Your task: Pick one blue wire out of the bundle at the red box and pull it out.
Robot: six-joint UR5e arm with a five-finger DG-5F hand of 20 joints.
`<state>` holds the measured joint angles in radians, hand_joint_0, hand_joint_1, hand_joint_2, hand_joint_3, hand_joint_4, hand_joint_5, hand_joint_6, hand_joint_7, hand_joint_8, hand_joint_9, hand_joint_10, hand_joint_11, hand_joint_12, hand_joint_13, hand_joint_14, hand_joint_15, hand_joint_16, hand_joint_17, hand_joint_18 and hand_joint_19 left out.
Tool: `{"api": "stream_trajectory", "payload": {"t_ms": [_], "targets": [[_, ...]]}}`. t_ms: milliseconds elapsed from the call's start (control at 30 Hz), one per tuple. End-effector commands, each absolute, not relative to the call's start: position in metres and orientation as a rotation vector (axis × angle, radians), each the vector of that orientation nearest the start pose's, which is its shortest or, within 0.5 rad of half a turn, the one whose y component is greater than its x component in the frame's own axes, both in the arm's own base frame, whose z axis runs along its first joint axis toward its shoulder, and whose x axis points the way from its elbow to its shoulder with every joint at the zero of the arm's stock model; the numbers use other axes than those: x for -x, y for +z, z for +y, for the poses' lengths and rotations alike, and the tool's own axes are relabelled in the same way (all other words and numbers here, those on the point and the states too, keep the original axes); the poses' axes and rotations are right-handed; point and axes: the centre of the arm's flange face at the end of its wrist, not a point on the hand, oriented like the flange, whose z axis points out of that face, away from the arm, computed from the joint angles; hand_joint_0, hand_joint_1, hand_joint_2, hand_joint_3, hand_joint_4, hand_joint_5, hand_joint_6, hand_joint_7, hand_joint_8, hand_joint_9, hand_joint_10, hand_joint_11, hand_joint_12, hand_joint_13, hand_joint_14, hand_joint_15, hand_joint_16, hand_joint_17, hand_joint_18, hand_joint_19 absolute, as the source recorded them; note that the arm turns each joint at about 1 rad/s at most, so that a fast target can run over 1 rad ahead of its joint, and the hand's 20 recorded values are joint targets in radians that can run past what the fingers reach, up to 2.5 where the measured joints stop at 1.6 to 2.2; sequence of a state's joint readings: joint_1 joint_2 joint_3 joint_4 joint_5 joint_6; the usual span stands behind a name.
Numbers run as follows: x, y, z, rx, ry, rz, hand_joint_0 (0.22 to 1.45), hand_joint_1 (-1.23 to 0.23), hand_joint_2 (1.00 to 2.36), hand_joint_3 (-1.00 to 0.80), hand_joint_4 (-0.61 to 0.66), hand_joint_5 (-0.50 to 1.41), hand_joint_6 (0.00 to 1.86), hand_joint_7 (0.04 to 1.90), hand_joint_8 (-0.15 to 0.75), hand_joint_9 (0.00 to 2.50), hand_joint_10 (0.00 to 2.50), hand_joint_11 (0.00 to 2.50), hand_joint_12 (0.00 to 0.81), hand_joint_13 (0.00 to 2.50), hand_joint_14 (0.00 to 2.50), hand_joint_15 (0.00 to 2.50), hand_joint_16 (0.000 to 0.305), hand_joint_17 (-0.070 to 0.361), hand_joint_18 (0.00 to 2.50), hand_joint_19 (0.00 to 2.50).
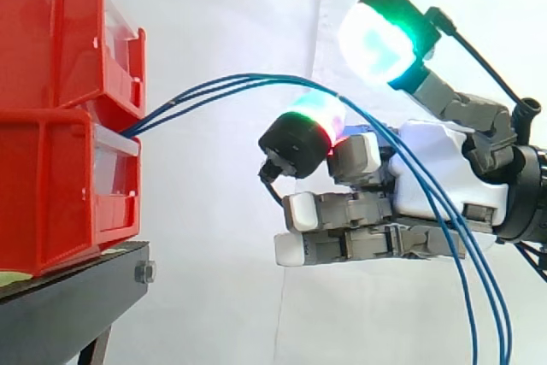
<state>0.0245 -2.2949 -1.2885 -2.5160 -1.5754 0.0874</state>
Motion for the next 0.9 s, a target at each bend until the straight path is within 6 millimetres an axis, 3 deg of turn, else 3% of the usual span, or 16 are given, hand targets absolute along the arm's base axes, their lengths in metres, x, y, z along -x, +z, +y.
{"api": "stream_trajectory", "payload": {"t_ms": [0,167,233,367,433,500,600,667,867], "targets": [[-0.7553,0.2334,-0.1143,-1.118,1.382,1.056,0.5,-0.75,1.0,-0.47,0.2,-0.08,0.79,1.34,0.254,1.02,0.02,0.71,0.391,0.67,0.02,0.53,0.062,0.139,0.4,0.5],[-0.7553,0.2334,-0.1143,-1.118,1.382,1.056,0.6,-0.86,1.02,-0.28,0.18,-0.11,0.85,1.41,0.241,0.98,0.03,0.77,0.369,0.65,0.02,0.53,0.057,0.128,0.4,0.47],[-0.7553,0.2334,-0.1143,-1.118,1.382,1.056,0.62,-0.89,1.02,-0.17,0.09,-0.12,0.89,1.39,0.245,0.96,0.03,0.8,0.368,0.65,0.02,0.53,0.057,0.128,0.42,0.45],[-0.7553,0.2334,-0.1143,-1.118,1.382,1.056,0.63,-0.89,1.02,-0.01,0.02,-0.14,0.9,1.59,0.254,0.95,0.03,0.8,0.373,0.66,0.02,0.53,0.059,0.133,0.46,0.42],[-0.7553,0.2334,-0.1143,-1.118,1.382,1.056,0.62,-0.87,1.02,0.05,0.01,-0.14,0.91,1.59,0.272,0.96,0.02,0.78,0.399,0.68,0.02,0.5,0.065,0.146,0.5,0.42],[-0.7553,0.2334,-0.1143,-1.118,1.382,1.056,0.6,-0.86,1.04,0.03,0.01,-0.13,0.92,1.5,0.3,1.0,0.02,0.73,0.435,0.72,0.02,0.5,0.074,0.167,0.55,0.43],[-0.7553,0.2334,-0.1143,-1.118,1.382,1.056,0.51,-0.77,1.24,-0.09,0.05,-0.12,0.92,1.35,0.312,1.03,0.02,0.65,0.451,0.73,0.02,0.49,0.08,0.179,0.53,0.45],[-0.7553,0.2334,-0.1143,-1.118,1.382,1.056,0.49,-0.72,1.28,-0.13,0.11,-0.12,0.92,1.26,0.311,1.03,0.02,0.62,0.459,0.72,0.02,0.49,0.081,0.183,0.52,0.46],[-0.7553,0.2334,-0.1143,-1.118,1.382,1.056,0.48,-0.63,1.28,-0.13,0.15,-0.11,0.87,1.42,0.308,1.02,0.02,0.6,0.459,0.71,0.02,0.5,0.082,0.183,0.49,0.48]]}}
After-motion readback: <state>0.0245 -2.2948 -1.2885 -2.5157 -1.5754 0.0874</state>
